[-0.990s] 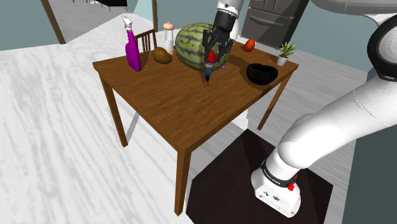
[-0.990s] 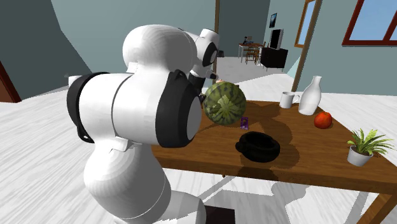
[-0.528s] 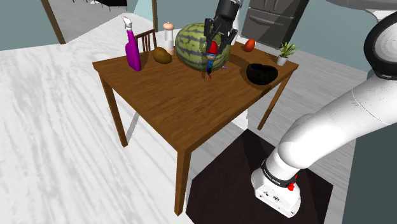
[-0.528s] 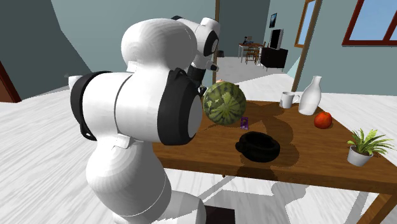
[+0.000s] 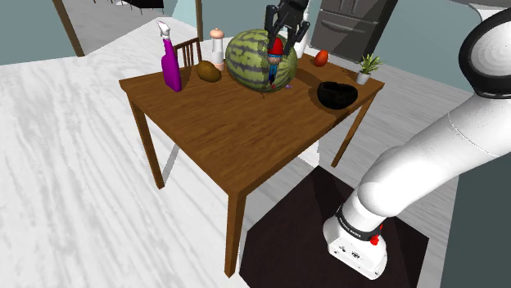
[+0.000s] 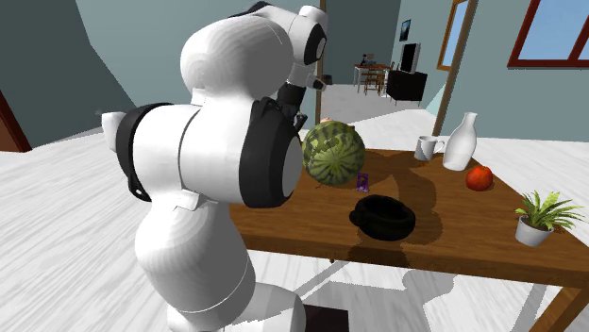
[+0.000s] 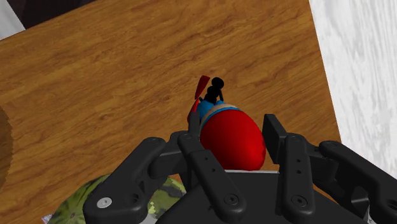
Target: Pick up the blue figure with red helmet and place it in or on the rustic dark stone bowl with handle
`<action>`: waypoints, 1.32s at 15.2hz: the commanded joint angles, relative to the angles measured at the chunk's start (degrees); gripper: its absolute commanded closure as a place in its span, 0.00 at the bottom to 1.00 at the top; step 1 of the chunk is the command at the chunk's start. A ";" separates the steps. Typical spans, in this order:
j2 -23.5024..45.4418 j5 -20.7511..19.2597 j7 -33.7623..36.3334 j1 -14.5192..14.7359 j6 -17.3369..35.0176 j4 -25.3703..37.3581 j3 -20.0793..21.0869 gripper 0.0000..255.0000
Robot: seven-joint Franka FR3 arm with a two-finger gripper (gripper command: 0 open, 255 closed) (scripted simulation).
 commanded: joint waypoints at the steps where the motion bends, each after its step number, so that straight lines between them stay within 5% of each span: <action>1: 0.71 0.17 0.49 0.09 -1.53 2.28 -0.02 1.00; 7: 2.94 0.68 1.50 0.17 -5.97 9.04 -0.38 1.00; 20: 5.19 -3.11 -17.00 -6.51 -17.44 17.78 -13.36 1.00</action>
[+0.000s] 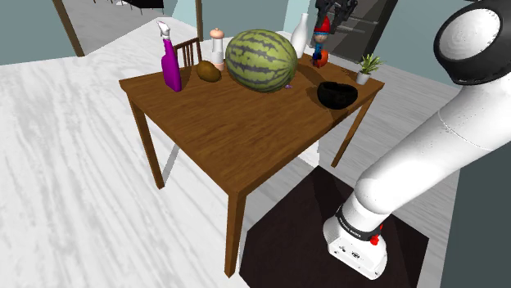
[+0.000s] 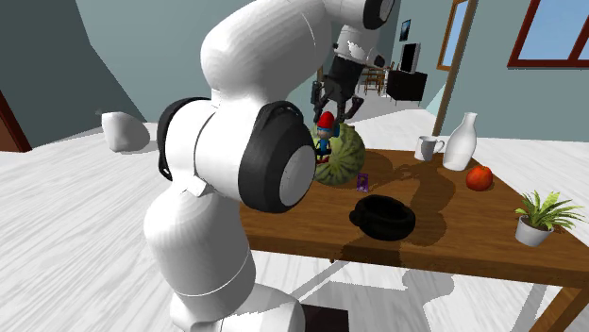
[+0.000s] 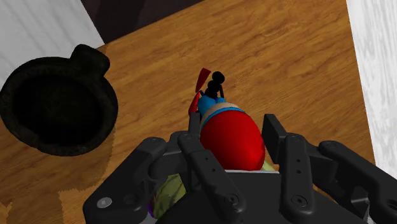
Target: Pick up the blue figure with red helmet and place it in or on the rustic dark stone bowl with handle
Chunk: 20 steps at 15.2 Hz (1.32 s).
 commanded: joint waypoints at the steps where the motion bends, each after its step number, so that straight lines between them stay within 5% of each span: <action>1: 1.43 -0.30 -3.17 -1.05 -2.06 2.67 -2.17 1.00; 8: 9.98 0.52 -16.35 -6.57 -9.69 15.23 -10.91 1.00; 13: 21.35 5.94 -27.25 -15.36 -17.67 30.66 -17.29 1.00; 20: 12.61 -0.69 -25.64 -10.37 -7.47 13.67 -15.04 1.00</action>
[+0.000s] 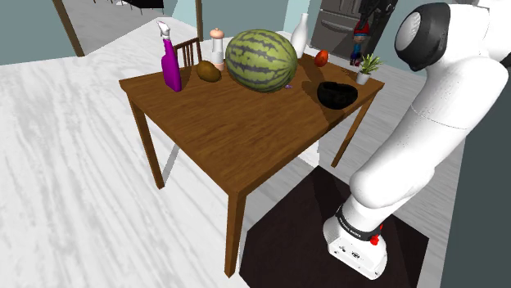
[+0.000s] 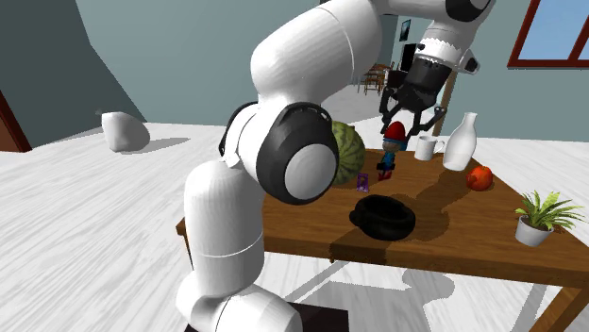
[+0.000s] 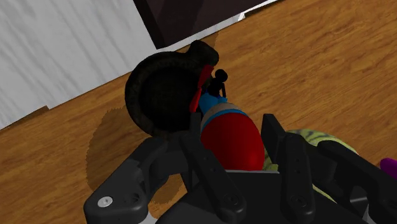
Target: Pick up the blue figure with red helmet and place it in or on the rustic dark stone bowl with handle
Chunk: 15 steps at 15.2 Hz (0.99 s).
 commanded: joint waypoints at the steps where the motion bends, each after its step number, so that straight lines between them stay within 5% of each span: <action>1: -2.10 -1.40 0.43 0.85 2.50 -4.09 0.61 1.00; 15: -10.43 -6.03 1.76 2.44 16.13 -24.35 3.19 1.00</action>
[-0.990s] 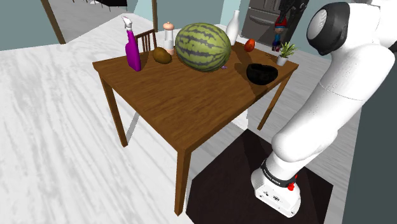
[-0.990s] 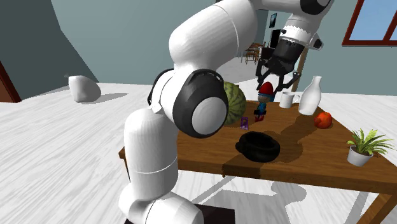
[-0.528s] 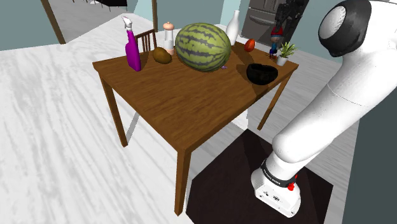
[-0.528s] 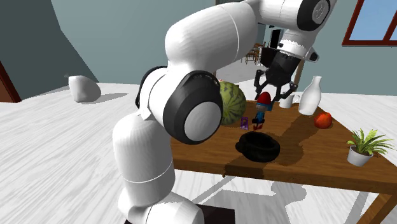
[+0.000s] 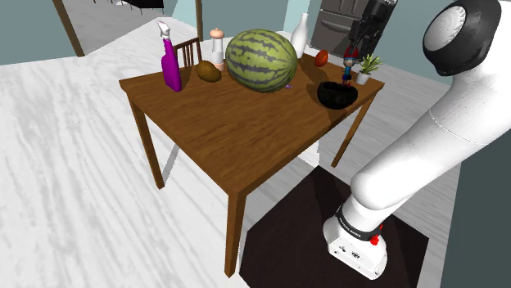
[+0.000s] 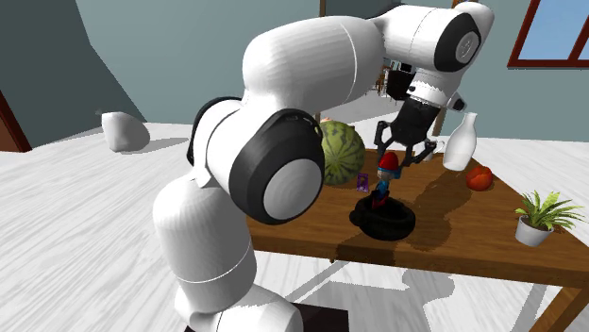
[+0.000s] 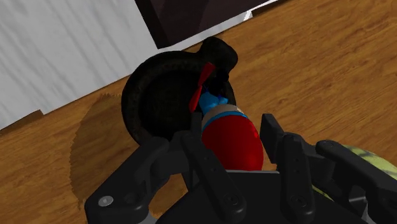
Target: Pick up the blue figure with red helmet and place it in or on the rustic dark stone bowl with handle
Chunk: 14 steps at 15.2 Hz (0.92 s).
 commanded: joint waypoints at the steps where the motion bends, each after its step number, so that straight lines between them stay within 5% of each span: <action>1: -0.84 -0.43 0.03 0.03 1.66 -2.32 0.21 1.00; 8: -0.84 -0.43 0.03 0.03 1.66 -2.32 0.21 1.00; 9: -0.84 -0.43 0.03 0.03 1.66 -2.32 0.21 0.00; 14: -0.84 -0.43 0.03 0.03 1.66 -2.32 0.21 0.00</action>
